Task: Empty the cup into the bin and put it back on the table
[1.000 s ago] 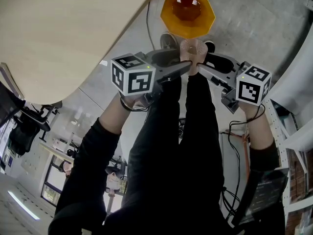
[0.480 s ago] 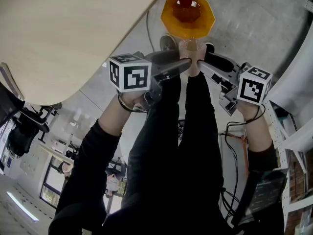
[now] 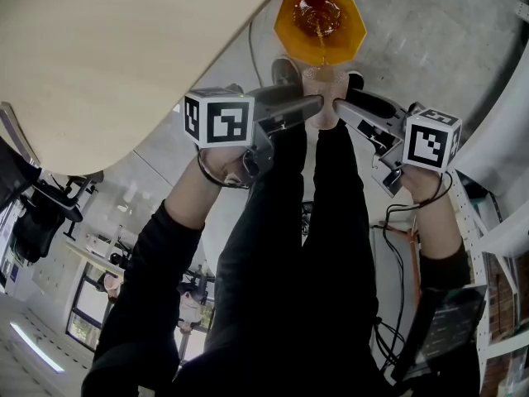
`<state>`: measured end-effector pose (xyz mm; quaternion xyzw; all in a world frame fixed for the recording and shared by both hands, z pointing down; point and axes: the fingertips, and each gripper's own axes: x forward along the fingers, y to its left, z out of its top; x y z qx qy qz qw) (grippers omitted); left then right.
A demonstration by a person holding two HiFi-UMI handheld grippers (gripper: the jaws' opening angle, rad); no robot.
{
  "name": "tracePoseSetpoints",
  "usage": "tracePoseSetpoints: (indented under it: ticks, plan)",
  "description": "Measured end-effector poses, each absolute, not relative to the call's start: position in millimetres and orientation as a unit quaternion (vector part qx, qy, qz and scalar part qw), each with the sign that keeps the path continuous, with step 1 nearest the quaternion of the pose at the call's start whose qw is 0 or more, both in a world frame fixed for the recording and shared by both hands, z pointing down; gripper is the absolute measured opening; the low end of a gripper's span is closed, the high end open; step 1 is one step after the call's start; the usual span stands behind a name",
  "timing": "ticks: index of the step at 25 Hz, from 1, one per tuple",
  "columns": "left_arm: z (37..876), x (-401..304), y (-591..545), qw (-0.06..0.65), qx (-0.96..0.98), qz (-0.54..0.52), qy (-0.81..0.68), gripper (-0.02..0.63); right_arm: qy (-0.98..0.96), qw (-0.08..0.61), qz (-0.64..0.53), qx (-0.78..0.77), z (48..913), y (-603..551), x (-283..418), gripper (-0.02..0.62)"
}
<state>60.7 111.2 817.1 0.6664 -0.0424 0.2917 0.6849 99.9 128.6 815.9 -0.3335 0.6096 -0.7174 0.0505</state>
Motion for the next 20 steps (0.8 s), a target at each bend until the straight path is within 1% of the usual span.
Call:
tracePoseSetpoints:
  ticks: [20]
  plan:
    - [817.1,62.7,116.2,0.775,0.584,0.235,-0.061,0.247,0.581,-0.026,-0.757,-0.299,812.5,123.0,103.0,0.207]
